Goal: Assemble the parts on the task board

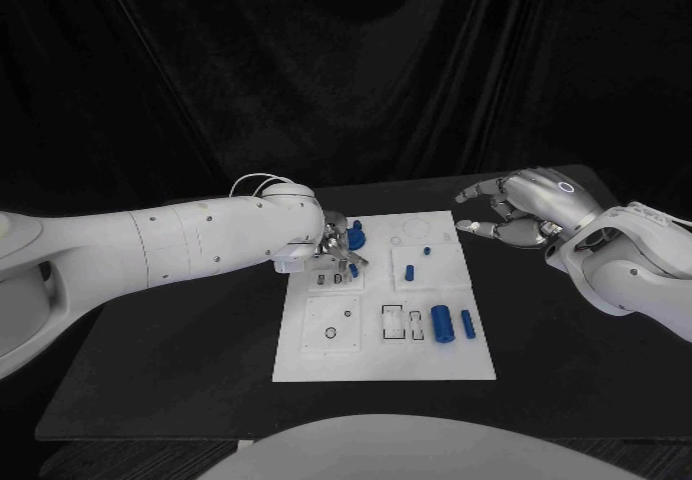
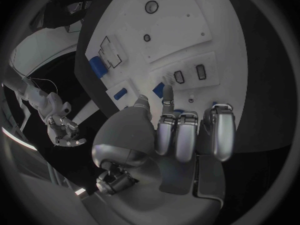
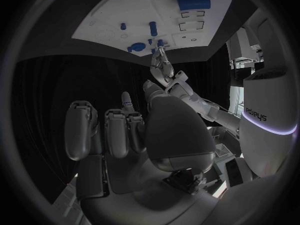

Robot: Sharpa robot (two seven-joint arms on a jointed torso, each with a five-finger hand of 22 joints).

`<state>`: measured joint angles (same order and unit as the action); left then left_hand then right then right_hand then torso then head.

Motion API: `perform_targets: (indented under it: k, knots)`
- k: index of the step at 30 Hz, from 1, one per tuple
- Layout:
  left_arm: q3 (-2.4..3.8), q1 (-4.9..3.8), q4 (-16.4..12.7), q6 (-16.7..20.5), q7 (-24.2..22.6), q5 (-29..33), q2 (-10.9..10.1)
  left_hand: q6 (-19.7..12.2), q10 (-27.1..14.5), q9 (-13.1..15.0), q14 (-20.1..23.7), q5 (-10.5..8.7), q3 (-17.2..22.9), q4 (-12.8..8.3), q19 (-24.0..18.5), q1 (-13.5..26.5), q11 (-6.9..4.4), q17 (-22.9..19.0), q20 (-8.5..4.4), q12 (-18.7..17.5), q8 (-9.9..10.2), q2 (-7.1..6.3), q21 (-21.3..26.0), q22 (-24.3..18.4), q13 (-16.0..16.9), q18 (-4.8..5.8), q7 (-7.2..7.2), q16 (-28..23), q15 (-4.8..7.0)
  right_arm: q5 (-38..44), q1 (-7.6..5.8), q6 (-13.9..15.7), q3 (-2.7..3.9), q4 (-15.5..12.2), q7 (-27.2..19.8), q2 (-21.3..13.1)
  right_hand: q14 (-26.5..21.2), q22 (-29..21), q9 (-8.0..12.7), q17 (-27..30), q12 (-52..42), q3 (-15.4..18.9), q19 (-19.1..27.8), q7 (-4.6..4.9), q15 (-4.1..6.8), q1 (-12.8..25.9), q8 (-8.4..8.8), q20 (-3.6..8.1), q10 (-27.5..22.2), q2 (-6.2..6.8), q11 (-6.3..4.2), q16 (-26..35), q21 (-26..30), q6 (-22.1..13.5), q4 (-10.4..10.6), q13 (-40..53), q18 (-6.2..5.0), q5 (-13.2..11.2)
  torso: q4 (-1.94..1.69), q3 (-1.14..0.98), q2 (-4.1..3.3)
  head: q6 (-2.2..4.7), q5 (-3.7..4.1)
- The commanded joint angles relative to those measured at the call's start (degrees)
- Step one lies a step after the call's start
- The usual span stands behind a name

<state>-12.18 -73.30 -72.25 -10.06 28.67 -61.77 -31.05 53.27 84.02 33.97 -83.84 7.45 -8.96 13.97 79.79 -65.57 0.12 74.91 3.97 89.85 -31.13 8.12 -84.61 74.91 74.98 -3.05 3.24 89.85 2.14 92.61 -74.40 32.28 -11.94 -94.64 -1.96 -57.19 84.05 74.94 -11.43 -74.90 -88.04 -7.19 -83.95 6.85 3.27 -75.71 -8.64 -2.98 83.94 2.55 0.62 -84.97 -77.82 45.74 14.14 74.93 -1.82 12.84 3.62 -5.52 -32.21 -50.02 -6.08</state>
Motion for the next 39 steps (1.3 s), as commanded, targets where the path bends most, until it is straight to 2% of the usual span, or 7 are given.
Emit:
perform_targets:
  k: [1,18,32,39]
  knots:
    - [0.05,0.2,0.22,-1.44,-1.18,-0.13,0.31,0.34,5.98,0.1,-6.16,0.38,0.41,0.09,-0.55,-0.53,-0.42,15.09,-0.04,0.15,0.27,0.05,0.32,4.67,15.02,0.01,-0.03,0.15,0.41,0.34,0.14,-0.2,0.05,0.09,0.54,0.02,4.05,11.16,0.11,-5.47,0.41,-0.03,-0.65,-0.05,-0.36,0.02,0.29,-0.38,2.68,-0.34,0.38,0.25,0.29,0.43,-0.42,9.58,-1.11,0.29,0.0,-0.02,0.0,0.02,0.02]
    - [0.05,0.67,1.47,-1.82,-1.75,-0.13,1.12,0.77,5.98,1.0,-6.16,2.11,1.84,-1.2,-0.93,-1.69,-0.45,15.09,-0.08,0.15,2.23,0.12,0.8,4.35,15.02,-0.1,-0.05,0.15,0.44,0.24,0.35,-0.71,0.05,0.41,0.63,0.07,4.0,11.09,0.39,-5.28,0.79,0.14,-0.56,-0.04,-0.38,0.69,0.46,-0.41,2.29,-0.62,0.39,0.36,0.54,0.57,-0.09,8.9,-1.15,0.04,0.02,-0.03,0.03,0.02,0.11]
    - [0.05,1.11,2.91,-1.31,-2.26,-0.13,1.72,0.72,5.98,1.16,-6.16,2.47,2.13,-1.27,-1.06,-1.7,-0.42,15.09,-0.08,0.15,2.68,0.27,0.93,4.24,15.02,-0.13,0.01,0.15,0.43,-0.66,0.61,-1.04,0.05,0.67,0.42,0.05,3.96,10.96,0.6,-5.1,1.03,0.05,-0.38,-0.01,-0.41,1.04,0.59,-0.42,2.05,-1.17,0.44,0.46,1.02,0.65,0.18,8.46,-1.26,0.19,0.02,-0.04,0.05,0.02,0.2]
    - [0.05,1.18,3.67,-1.08,-2.71,-0.13,2.05,0.83,5.98,1.55,-6.16,3.23,2.71,-0.98,-1.17,-1.26,-0.33,15.09,-0.04,0.15,3.52,0.83,1.1,4.18,15.02,-0.16,0.12,0.15,0.36,-0.7,0.69,-1.28,0.05,0.78,0.43,0.12,3.92,10.88,0.83,-4.93,1.14,-0.32,-0.27,0.07,-0.48,0.48,0.74,-0.47,1.98,-1.51,0.55,0.56,1.29,0.72,-0.26,8.3,-1.31,0.59,0.03,-0.05,0.06,0.02,0.14]
